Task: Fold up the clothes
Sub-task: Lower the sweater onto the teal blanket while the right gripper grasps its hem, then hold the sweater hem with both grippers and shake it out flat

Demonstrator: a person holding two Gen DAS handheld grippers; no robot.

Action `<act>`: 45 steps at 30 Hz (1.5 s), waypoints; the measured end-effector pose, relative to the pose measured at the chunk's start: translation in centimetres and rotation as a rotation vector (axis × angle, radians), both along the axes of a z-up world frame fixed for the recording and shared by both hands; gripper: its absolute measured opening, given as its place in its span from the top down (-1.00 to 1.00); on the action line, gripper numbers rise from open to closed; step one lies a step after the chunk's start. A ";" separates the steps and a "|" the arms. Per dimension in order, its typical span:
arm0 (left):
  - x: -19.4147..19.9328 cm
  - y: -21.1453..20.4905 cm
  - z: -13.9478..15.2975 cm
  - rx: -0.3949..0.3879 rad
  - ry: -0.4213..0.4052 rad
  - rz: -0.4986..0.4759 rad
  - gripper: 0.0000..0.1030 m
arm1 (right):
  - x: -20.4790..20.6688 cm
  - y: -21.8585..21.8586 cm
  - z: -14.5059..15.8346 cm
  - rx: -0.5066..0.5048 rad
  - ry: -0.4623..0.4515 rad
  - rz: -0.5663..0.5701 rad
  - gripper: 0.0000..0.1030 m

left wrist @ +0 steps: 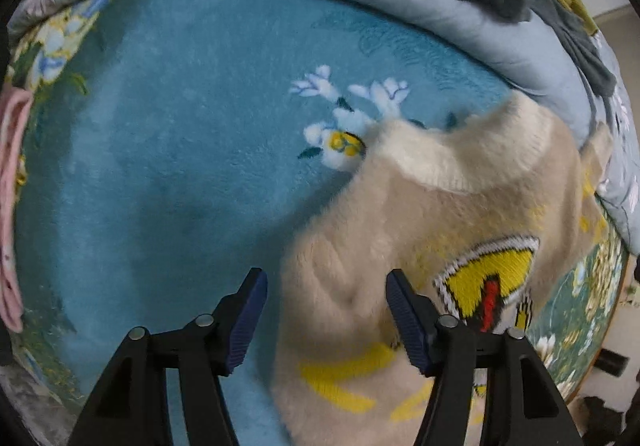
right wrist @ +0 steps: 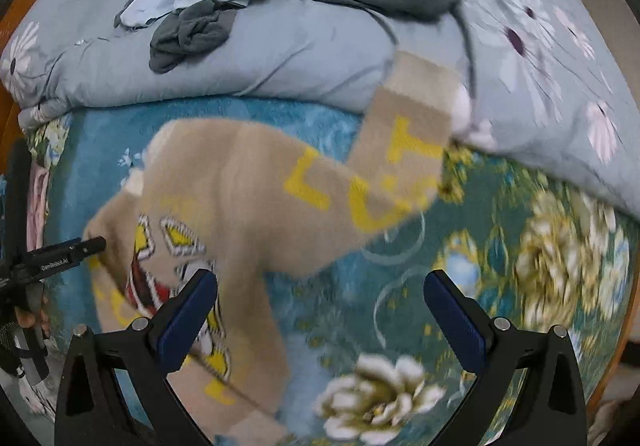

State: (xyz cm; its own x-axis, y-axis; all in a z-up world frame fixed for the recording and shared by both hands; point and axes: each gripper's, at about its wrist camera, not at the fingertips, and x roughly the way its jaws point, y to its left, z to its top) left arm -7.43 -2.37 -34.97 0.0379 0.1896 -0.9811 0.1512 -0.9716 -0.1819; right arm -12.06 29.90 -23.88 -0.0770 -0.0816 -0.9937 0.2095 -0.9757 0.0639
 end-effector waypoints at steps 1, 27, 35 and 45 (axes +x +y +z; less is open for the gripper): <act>0.0 0.0 -0.2 0.005 -0.004 -0.001 -0.09 | -1.0 -0.2 -0.5 -0.006 -0.007 0.014 -1.00; 3.0 -1.4 2.4 0.078 0.028 0.022 0.62 | -5.3 -1.7 -9.3 -0.021 -0.306 0.149 0.79; 5.0 -2.3 11.6 0.080 0.205 -0.044 0.66 | 0.1 1.0 -1.0 -0.110 -0.139 -0.033 0.84; 4.1 -1.6 25.7 0.132 0.554 -0.177 0.66 | 4.2 4.7 12.6 -0.149 0.165 -0.158 0.84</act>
